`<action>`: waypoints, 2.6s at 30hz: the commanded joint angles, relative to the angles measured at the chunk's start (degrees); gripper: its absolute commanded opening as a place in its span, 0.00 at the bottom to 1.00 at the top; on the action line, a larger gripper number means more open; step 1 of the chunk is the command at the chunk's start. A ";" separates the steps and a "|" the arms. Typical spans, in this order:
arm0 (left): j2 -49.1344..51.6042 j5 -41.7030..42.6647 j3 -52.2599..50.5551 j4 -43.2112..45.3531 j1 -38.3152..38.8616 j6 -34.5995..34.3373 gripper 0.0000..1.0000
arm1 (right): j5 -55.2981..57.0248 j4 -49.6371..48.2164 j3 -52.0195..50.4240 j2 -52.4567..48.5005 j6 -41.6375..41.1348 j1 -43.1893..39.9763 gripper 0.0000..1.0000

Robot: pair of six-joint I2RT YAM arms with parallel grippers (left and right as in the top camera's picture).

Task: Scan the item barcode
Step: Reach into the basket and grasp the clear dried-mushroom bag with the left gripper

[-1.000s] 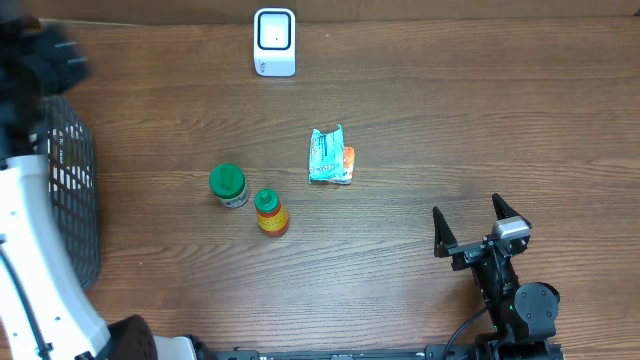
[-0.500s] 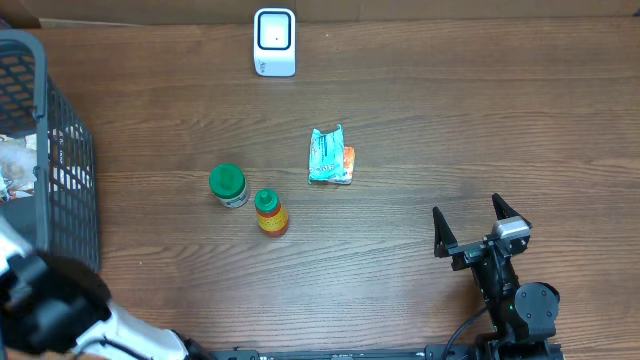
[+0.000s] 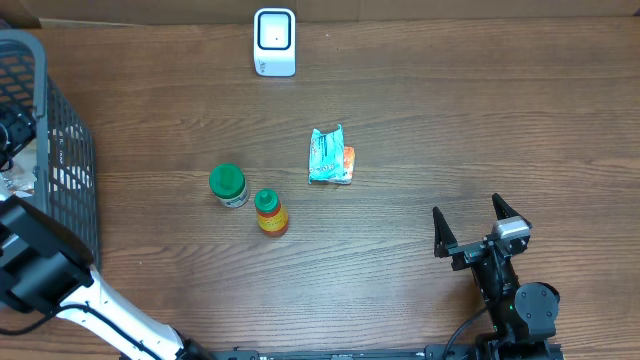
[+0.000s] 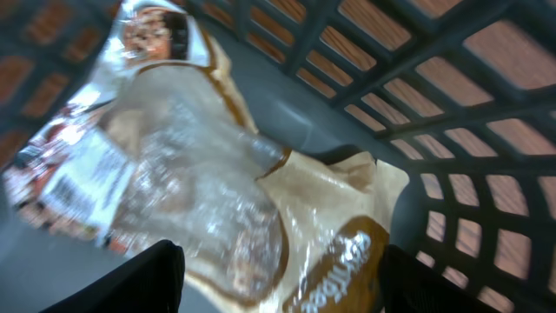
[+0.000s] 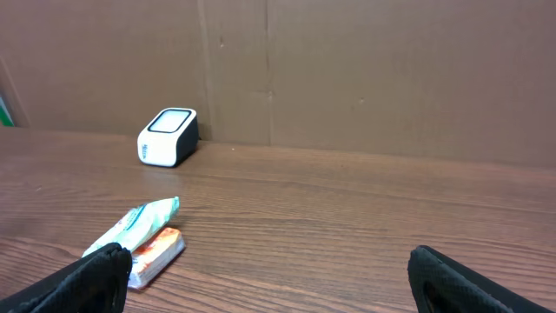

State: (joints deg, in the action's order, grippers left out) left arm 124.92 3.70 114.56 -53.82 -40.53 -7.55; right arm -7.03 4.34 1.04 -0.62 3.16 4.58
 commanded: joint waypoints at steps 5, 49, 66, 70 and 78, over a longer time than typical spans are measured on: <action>4.96 2.08 0.22 2.62 2.34 3.74 0.74 | 0.57 -0.22 -0.57 0.46 -0.11 -0.15 1.00; 2.99 -6.58 6.01 -10.99 2.69 -4.92 0.04 | 0.57 -0.22 -0.57 0.46 -0.11 -0.15 1.00; -15.82 -11.23 7.02 -15.26 1.49 -14.19 0.65 | 0.57 -0.22 -0.57 0.46 -0.11 -0.15 1.00; -13.62 -11.47 0.81 -11.41 0.74 -15.69 0.77 | 0.55 -0.22 -0.57 0.46 -0.11 -0.15 1.00; -4.02 -13.64 -2.38 -4.61 0.68 -15.58 0.81 | 0.57 -0.22 -0.57 0.46 -0.11 -0.15 1.00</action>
State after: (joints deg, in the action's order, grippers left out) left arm 118.15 -7.49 112.07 -60.47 -39.86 -22.04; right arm -7.05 4.32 1.04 -0.62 3.20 4.58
